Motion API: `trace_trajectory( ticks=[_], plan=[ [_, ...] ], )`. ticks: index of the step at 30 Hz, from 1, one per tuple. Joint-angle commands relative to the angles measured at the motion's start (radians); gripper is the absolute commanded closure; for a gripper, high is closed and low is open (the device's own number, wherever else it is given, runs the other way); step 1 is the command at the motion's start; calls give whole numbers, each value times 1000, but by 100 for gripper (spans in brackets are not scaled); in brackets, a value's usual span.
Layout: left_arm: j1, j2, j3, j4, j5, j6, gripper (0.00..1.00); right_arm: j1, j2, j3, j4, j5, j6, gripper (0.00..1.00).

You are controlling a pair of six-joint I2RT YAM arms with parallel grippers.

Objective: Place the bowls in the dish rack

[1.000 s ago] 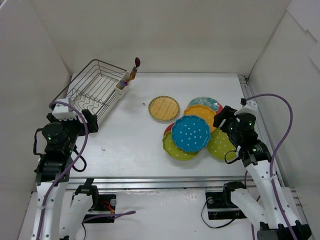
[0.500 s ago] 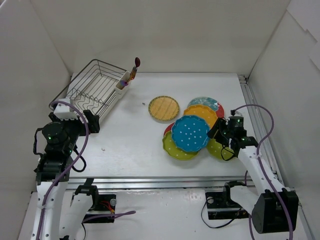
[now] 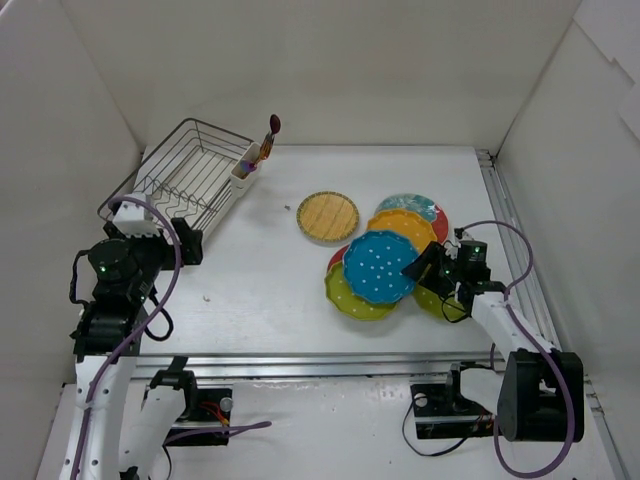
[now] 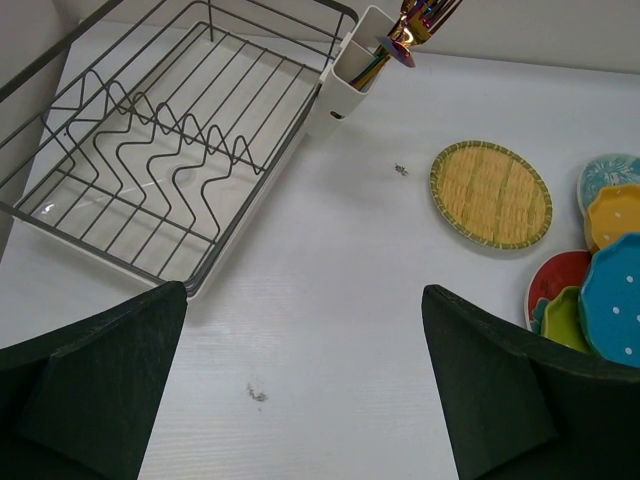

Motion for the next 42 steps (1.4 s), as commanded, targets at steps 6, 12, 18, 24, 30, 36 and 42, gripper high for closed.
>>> trace_trajectory(
  ticks=[6,12,18,24,30,36,42],
  plan=[
    [5,24,16,56,34,10,1,-3,42,-10,188,-113,12,42],
    [5,30,16,54,46,7,1,-3,67,-23,232,-139,20,43],
    [5,27,14,54,48,7,1,-3,88,-43,288,-162,35,47],
    [5,31,16,53,55,7,0,-3,84,-47,301,-180,37,56],
    [5,30,14,54,59,5,1,-3,76,-50,311,-197,44,81],
    [5,33,16,51,66,2,1,-3,36,-40,294,-210,44,100],
    [5,37,13,70,118,-7,1,-3,-56,0,246,-223,44,100]
  ],
)
